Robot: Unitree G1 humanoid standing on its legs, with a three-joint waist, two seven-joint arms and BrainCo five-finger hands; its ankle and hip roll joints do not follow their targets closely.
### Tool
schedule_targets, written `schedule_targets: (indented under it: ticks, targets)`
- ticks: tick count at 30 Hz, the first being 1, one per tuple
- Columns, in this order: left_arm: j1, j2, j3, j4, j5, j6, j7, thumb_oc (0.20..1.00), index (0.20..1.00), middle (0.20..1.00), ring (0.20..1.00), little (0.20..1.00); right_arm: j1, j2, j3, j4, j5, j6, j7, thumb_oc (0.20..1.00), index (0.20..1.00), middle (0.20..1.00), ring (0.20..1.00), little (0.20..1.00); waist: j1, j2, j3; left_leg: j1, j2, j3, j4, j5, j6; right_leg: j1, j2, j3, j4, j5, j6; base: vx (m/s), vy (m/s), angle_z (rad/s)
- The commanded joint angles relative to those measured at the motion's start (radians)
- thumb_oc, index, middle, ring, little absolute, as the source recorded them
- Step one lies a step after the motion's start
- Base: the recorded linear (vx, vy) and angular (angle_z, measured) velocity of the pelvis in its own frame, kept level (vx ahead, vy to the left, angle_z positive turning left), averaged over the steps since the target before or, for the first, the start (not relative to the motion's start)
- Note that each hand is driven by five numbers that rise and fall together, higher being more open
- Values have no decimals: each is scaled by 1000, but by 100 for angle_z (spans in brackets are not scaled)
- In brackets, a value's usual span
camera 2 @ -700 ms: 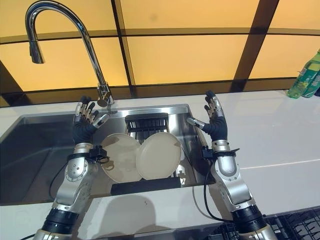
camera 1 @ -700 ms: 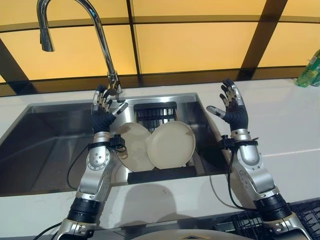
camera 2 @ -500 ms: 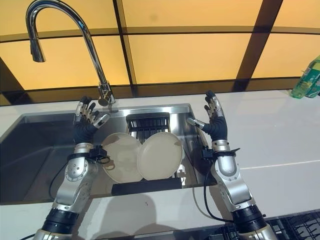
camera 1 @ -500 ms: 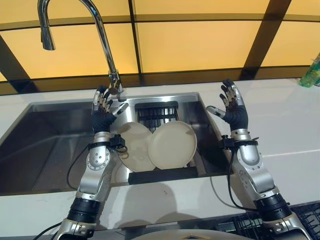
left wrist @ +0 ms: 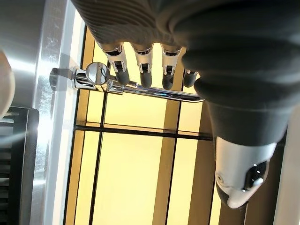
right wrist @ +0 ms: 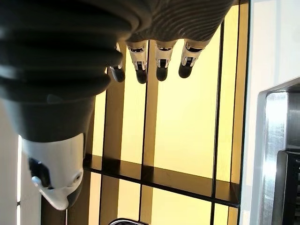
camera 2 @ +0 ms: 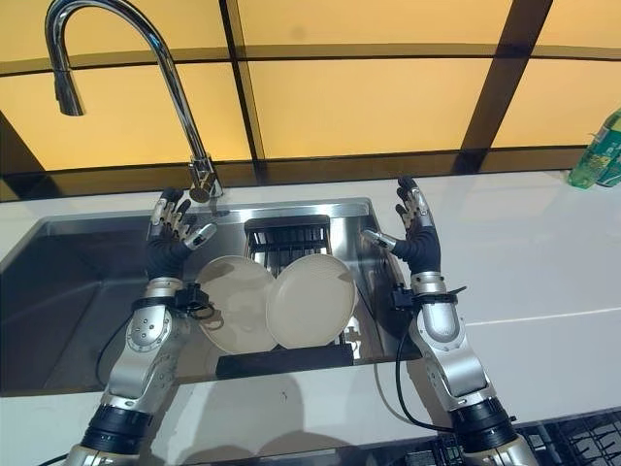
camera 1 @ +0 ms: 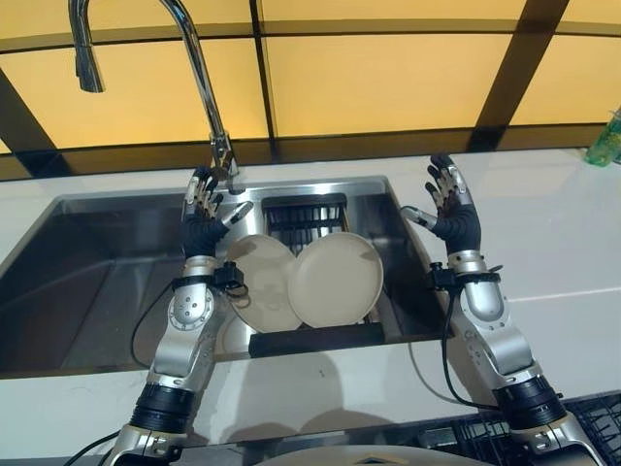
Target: Pick up plates and place into dishwasher.
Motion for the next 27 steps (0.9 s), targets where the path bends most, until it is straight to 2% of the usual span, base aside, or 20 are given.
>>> schedule_targets:
  ticks: [1,5,7,10,13,17,23,27]
  targets:
    - [-102,86,18,-14,44,-30,-23,1000,1000,1000,1000,1000,-71,-26,-43,-11,30,-37,19,1000,1000,1000,1000,1000,9,-23,-42,9,27,60,77,-91,35,-76,85,0,57,-28,-89,-11,-100,0]
    - [-114,119,26,14,80,-11,-41,1000,1000,1000,1000,1000,-78,-46,-38,-8,45,-26,41,1000,1000,1000,1000,1000,4,-29,-37,-26,28,45,176,-110,24,-82,102,21,52,-22,-107,-12,-89,1]
    - [-120,129,32,27,79,-15,-45,1000,1000,1000,1000,1000,-83,-58,-34,-10,50,-27,42,1000,1000,1000,1000,1000,9,-31,-29,-69,19,10,253,-105,20,-83,105,38,51,-15,-117,-4,-30,8]
    - [-134,142,40,47,86,-27,-40,1000,1000,1000,1000,1000,-118,-59,-14,5,47,-29,41,1000,1000,1000,1000,1000,15,-25,-19,-73,3,-30,233,-121,32,-95,96,58,65,-15,-114,26,83,5]
    - [-174,153,15,81,110,-18,-29,1000,1000,1000,1000,1000,-133,-56,2,18,43,-29,34,1000,1000,1000,1000,1000,-6,-14,-24,-37,7,-2,165,-115,35,-103,81,55,75,-19,-101,56,162,-8]
    - [-225,185,2,149,124,-14,-52,1000,1000,1000,1000,1000,-125,-70,-6,6,64,-17,44,1000,1000,1000,1000,1000,-36,-6,-34,-9,-8,35,141,-124,38,-113,51,61,77,-11,-77,109,132,-5]
    - [-253,206,-14,230,181,-30,-78,1000,1000,1000,1000,1000,-86,-31,9,0,39,-8,50,1000,1000,1000,1000,1000,-70,2,-31,26,-47,78,122,-153,68,-133,17,95,81,11,-36,119,84,-17]
    - [-250,236,-2,263,214,-38,-48,1000,1000,1000,1000,1000,-41,-31,-8,-10,52,-11,82,1000,1000,1000,1000,1000,-94,1,-26,42,-63,105,115,-168,84,-148,5,127,81,24,-15,88,41,-20]
